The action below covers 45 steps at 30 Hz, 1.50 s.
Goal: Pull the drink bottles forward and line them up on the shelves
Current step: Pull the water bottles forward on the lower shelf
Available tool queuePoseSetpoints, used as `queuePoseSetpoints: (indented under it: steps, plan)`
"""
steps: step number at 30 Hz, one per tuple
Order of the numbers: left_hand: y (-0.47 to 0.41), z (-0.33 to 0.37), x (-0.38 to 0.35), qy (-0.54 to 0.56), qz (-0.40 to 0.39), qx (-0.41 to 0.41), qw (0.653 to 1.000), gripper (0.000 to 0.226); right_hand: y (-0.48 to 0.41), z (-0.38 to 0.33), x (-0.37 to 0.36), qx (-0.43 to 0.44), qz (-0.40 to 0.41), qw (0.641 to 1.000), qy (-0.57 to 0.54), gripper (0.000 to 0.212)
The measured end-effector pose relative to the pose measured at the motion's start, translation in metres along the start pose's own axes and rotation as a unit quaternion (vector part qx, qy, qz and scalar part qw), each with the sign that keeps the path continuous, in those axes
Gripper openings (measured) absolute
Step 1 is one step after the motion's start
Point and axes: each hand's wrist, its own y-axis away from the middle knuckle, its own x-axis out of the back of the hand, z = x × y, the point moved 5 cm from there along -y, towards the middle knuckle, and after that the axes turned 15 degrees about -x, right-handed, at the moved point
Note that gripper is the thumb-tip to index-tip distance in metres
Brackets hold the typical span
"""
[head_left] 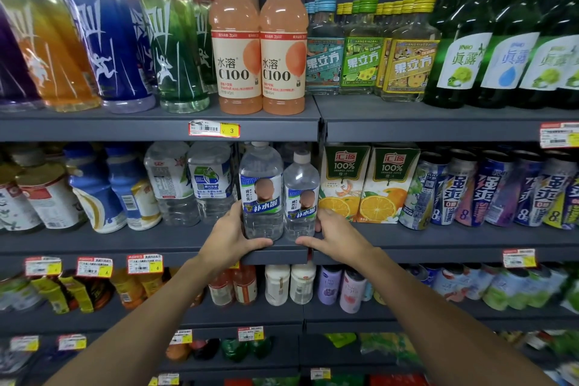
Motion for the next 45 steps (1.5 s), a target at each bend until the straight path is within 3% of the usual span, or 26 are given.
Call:
queuePoseSetpoints:
  steps: [12, 22, 26, 29, 32, 38, 45]
  plan:
    - [-0.002, -0.001, -0.001, -0.010, -0.014, 0.001, 1.000, 0.083, 0.003, 0.000, -0.003, 0.009, 0.006, 1.000, -0.001, 0.069]
    - [0.000, 0.005, -0.002, -0.027, -0.019, 0.003, 0.999, 0.084, 0.007, -0.005, -0.002, -0.010, 0.007, 1.000, 0.023, 0.068]
    - [0.012, 0.009, 0.008, 0.006, 0.052, 0.022, 0.998, 0.101, 0.017, -0.009, -0.001, -0.045, 0.066, 0.997, -0.008, 0.074]
    - [0.023, 0.006, 0.026, 0.007, 0.125, 0.030, 0.992, 0.089, 0.029, -0.016, 0.000, -0.115, 0.148, 0.977, -0.100, 0.089]
    - [0.031, -0.003, 0.042, -0.005, 0.144, 0.030, 0.989, 0.059, 0.038, -0.031, -0.005, -0.158, 0.207, 0.959, -0.115, 0.075]
    - [0.047, -0.028, 0.080, -0.097, 0.203, 0.020, 0.974, 0.033, 0.054, -0.069, -0.031, -0.192, 0.294, 0.924, -0.149, 0.050]
    - [0.059, -0.061, 0.119, -0.124, 0.260, 0.087, 0.954, 0.040, 0.050, -0.138, -0.081, -0.178, 0.281, 0.935, -0.125, 0.044]
